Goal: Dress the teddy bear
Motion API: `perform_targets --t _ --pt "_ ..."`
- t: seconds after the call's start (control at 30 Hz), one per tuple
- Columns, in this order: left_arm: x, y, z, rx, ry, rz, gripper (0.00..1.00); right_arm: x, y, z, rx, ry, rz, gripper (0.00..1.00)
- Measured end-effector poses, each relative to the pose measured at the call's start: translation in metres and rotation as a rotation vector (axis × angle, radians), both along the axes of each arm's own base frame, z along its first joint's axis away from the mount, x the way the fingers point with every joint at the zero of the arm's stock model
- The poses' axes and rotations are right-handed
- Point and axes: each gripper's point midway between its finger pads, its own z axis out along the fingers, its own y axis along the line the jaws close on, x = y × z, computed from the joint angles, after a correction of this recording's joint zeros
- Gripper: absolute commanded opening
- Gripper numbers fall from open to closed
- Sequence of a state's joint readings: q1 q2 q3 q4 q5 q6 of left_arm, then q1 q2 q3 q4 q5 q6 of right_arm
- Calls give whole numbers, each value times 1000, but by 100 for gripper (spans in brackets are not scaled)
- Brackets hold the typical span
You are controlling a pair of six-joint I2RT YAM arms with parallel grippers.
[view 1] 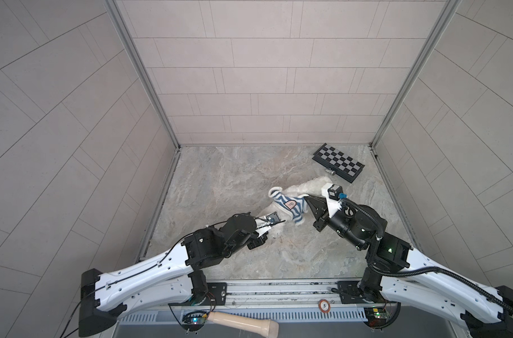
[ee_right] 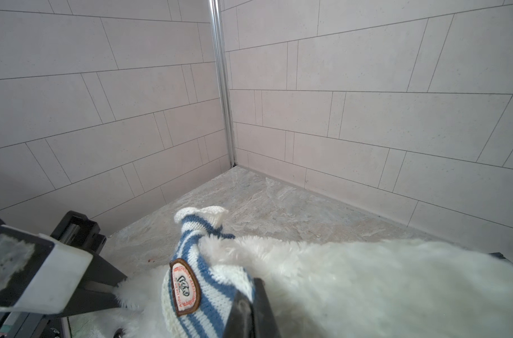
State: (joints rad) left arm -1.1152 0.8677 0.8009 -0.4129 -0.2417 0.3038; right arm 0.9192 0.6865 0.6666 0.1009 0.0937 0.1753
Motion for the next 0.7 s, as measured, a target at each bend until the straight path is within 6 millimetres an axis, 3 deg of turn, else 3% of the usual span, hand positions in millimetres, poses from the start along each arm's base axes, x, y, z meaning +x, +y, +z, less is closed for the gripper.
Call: perform_targets --t 0.1,0.23,0.37,0.47,0.6,0.7 --pt "2 6 5 -9 -22 23 0 -4 8 3 0 -12 49 15" --pt "6 14 8 2 -55 60 0 -7 37 14 -10 -10 177 30" --pt "10 18 13 16 -96 83 0 -19 58 2 -54 21 310 43" --pt "13 19 18 14 -124 95 0 -31 51 1 -87 24 345 47" --pt "16 19 25 -5 -154 110 0 -44 30 21 -84 -20 343 50" --pt "18 19 29 -15 -170 114 0 -49 18 22 -95 -40 345 55"
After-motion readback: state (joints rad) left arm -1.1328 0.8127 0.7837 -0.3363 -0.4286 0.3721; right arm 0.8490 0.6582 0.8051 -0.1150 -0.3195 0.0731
